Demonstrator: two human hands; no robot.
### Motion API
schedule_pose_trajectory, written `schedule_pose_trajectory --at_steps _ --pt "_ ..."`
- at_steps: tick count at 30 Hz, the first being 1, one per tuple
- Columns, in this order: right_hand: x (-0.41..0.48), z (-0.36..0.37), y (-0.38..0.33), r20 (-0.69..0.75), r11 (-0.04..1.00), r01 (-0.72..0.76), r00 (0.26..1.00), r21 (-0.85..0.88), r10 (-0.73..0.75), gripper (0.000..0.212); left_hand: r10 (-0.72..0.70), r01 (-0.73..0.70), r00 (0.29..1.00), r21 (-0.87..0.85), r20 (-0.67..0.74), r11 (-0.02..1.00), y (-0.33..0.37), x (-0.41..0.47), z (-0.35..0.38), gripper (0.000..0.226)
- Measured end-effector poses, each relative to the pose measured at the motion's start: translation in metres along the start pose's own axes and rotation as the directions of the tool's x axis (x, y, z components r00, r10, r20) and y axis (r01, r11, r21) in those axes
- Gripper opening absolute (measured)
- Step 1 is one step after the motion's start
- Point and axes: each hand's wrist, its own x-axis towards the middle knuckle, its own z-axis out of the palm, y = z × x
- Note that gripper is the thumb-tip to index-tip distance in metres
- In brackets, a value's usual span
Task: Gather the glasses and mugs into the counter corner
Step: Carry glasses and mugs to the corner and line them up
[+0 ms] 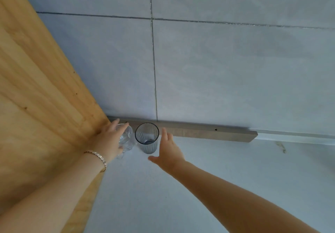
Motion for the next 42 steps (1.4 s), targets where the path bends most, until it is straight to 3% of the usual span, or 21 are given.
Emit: schedule_pose_trajectory --at_steps 2,4,6,10,13,19,23,26,29,32,35,37,42 --pt "-0.023 -0.003 0.027 0.103 0.998 -0.025 0.994 -0.057 0.030 0.073 0.004 -0.001 0.993 0.025 -0.121 1.000 0.013 -0.019 0.004 0.063" --pt "-0.050 -0.010 0.059 0.214 0.990 -0.061 0.973 -0.125 0.086 0.054 0.008 0.002 0.995 0.095 -0.104 0.995 0.035 -0.040 0.008 0.045" --pt "-0.078 -0.020 0.091 0.291 0.972 -0.106 0.942 -0.208 0.165 0.047 0.033 -0.046 0.997 0.176 0.077 0.983 0.061 -0.059 0.015 0.030" --pt "-0.143 -0.054 0.163 0.292 0.928 -0.233 0.902 -0.291 0.318 0.049 0.138 -0.171 0.896 0.042 0.423 0.984 0.136 -0.082 0.034 0.033" --pt "-0.197 -0.086 0.229 0.235 0.889 -0.373 0.869 -0.267 0.436 0.051 0.214 -0.259 0.838 0.020 0.502 0.966 0.206 -0.092 0.051 0.034" --pt "-0.309 -0.154 0.352 0.124 0.791 -0.594 0.782 -0.147 0.611 0.048 0.333 -0.374 0.814 -0.008 0.476 0.927 0.359 -0.103 0.086 0.032" --pt "-0.370 -0.194 0.429 0.082 0.748 -0.656 0.743 -0.103 0.664 0.047 0.383 -0.434 0.792 -0.003 0.476 0.901 0.465 -0.115 0.107 0.031" --pt "-0.405 -0.222 0.491 0.065 0.735 -0.673 0.732 -0.077 0.678 0.046 0.389 -0.439 0.817 0.023 0.426 0.898 0.543 -0.122 0.123 0.036" --pt "-0.433 -0.250 0.546 0.060 0.744 -0.664 0.742 -0.071 0.668 0.046 0.381 -0.410 0.865 0.022 0.327 0.912 0.625 -0.124 0.132 0.056" --pt "-0.454 -0.274 0.587 0.064 0.765 -0.641 0.763 -0.063 0.644 0.044 0.337 -0.336 0.928 -0.035 0.160 0.941 0.696 -0.119 0.130 0.090" --pt "-0.469 -0.290 0.615 0.071 0.790 -0.613 0.787 -0.020 0.613 0.044 0.209 -0.198 0.968 -0.095 0.135 0.976 0.744 -0.103 0.136 0.113" --pt "-0.474 -0.298 0.630 0.062 0.810 -0.586 0.809 -0.001 0.585 0.043 0.126 -0.119 0.978 -0.054 0.165 0.991 0.760 -0.093 0.145 0.114" --pt "-0.485 -0.314 0.650 -0.007 0.861 -0.508 0.861 0.037 0.508 0.042 0.062 -0.059 0.994 -0.042 0.085 0.997 0.766 -0.097 0.156 0.086"
